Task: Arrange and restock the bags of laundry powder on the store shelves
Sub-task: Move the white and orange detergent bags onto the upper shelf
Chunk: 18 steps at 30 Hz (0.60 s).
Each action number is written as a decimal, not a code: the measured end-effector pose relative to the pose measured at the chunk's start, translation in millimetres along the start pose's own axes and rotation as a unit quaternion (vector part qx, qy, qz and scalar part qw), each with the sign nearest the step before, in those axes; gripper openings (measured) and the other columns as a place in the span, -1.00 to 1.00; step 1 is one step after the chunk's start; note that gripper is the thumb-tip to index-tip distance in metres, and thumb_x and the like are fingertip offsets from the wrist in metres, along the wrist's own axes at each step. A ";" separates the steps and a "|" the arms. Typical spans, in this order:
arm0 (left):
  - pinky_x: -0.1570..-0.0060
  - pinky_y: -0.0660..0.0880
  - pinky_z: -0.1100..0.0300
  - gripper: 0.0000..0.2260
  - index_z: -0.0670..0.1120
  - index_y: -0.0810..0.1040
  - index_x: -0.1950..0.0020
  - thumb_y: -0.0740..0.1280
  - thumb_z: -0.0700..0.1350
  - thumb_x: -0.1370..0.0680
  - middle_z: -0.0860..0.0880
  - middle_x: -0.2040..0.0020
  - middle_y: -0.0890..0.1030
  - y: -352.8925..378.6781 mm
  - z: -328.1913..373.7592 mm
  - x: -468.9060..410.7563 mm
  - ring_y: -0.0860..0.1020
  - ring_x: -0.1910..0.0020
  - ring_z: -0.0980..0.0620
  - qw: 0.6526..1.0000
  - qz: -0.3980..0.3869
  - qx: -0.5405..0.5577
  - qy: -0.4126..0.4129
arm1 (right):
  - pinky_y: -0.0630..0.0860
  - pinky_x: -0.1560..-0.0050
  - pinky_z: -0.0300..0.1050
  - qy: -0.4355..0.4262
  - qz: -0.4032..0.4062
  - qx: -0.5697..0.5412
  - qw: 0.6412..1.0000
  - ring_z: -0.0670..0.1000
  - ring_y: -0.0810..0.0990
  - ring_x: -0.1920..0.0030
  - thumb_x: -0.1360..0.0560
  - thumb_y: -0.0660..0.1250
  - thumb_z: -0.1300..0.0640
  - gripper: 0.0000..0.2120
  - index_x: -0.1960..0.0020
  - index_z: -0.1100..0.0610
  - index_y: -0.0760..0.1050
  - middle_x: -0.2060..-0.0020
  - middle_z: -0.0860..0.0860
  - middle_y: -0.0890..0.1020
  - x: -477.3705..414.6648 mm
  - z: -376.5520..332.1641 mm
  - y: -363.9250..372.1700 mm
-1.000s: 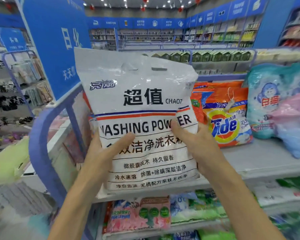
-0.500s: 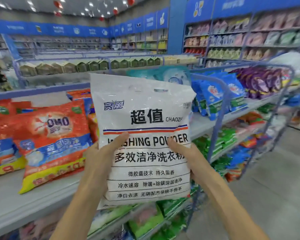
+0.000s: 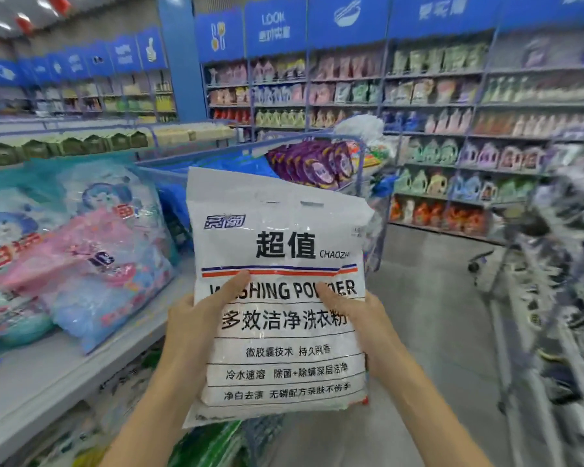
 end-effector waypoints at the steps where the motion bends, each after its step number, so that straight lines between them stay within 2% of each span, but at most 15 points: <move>1: -0.05 0.62 -0.26 -0.66 -0.08 0.71 -0.12 0.57 0.03 -0.41 -0.18 0.04 0.75 17.5 -4.4 -15.1 0.73 0.09 -0.25 1.000 -0.007 -0.001 -0.005 | 0.67 0.23 -0.11 -0.005 0.008 0.000 1.000 0.10 0.77 0.08 -0.49 0.49 0.17 -0.75 -0.15 0.20 0.66 0.05 0.11 0.77 -13.3 -4.1 -16.0; 3: -0.05 0.62 -0.24 -0.67 -0.09 0.70 -0.14 0.56 0.01 -0.43 -0.18 0.03 0.75 54.9 -11.8 -46.3 0.73 0.08 -0.24 1.000 -0.026 -0.001 -0.008 | 0.68 0.21 -0.10 -0.017 0.026 -0.002 1.000 0.12 0.77 0.06 -0.49 0.49 0.17 -0.74 -0.16 0.21 0.66 0.03 0.12 0.77 -41.6 -12.7 -47.1; 6: -0.05 0.62 -0.25 -0.67 -0.06 0.70 -0.15 0.56 0.00 -0.43 -0.17 0.03 0.75 113.5 -25.4 -101.1 0.73 0.08 -0.23 0.999 -0.051 0.002 -0.012 | 0.70 0.00 0.07 -0.025 0.057 -0.012 0.998 0.18 0.75 -0.03 -0.46 0.51 0.14 -0.67 -0.19 0.22 0.65 -0.04 0.16 0.75 -90.2 -23.5 -96.7; 8: -0.01 0.63 -0.20 -0.71 -0.05 0.70 -0.12 0.55 0.00 -0.43 -0.15 0.05 0.75 157.2 -33.1 -136.2 0.74 0.10 -0.21 0.997 -0.075 -0.001 -0.024 | 0.67 -0.08 0.12 -0.026 0.082 -0.004 0.996 0.18 0.75 -0.05 -0.45 0.51 0.12 -0.65 -0.21 0.20 0.65 -0.05 0.15 0.75 -121.1 -33.8 -131.5; 12: 0.06 0.65 -0.07 -0.74 -0.03 0.70 -0.11 0.53 0.02 -0.46 -0.10 0.07 0.76 250.3 -43.7 -194.6 0.74 0.13 -0.16 0.991 -0.133 -0.009 -0.034 | 0.69 0.17 -0.07 -0.048 0.136 0.008 0.989 0.09 0.77 0.04 -0.51 0.49 0.15 -0.76 -0.16 0.17 0.66 0.01 0.11 0.77 -172.6 -69.3 -204.1; 13: 0.05 0.65 -0.07 -0.74 -0.04 0.70 -0.11 0.53 0.02 -0.47 -0.10 0.08 0.76 272.0 -47.2 -208.1 0.74 0.13 -0.15 0.989 -0.143 -0.010 -0.036 | 0.69 0.16 -0.06 -0.053 0.145 0.008 0.988 0.10 0.77 0.03 -0.51 0.48 0.16 -0.75 -0.18 0.17 0.65 0.01 0.11 0.77 -184.6 -76.9 -221.6; 16: -0.07 0.63 -0.18 -0.72 -0.05 0.71 -0.13 0.54 0.01 -0.46 -0.12 0.04 0.76 336.2 -63.3 -253.3 0.74 0.07 -0.18 0.984 -0.173 -0.009 -0.046 | 0.66 -0.05 0.11 -0.059 0.163 0.002 0.985 0.17 0.75 -0.04 -0.49 0.48 0.13 -0.68 -0.22 0.17 0.64 -0.04 0.13 0.75 -223.9 -92.8 -272.9; 18: -0.11 0.61 -0.21 -0.69 -0.05 0.71 -0.14 0.56 0.03 -0.45 -0.12 0.01 0.75 378.1 -78.4 -284.3 0.73 0.05 -0.18 0.981 -0.187 -0.013 -0.054 | 0.65 -0.06 0.11 -0.062 0.182 0.001 0.981 0.17 0.75 -0.03 -0.47 0.49 0.11 -0.66 -0.22 0.16 0.64 -0.04 0.13 0.76 -251.1 -98.3 -310.4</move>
Point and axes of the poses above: each hand's wrist, its own x-axis away from the middle knuckle, its own y-axis out of the palm, z = x × y, the point moved 10 cm from there along -x, towards the middle knuckle
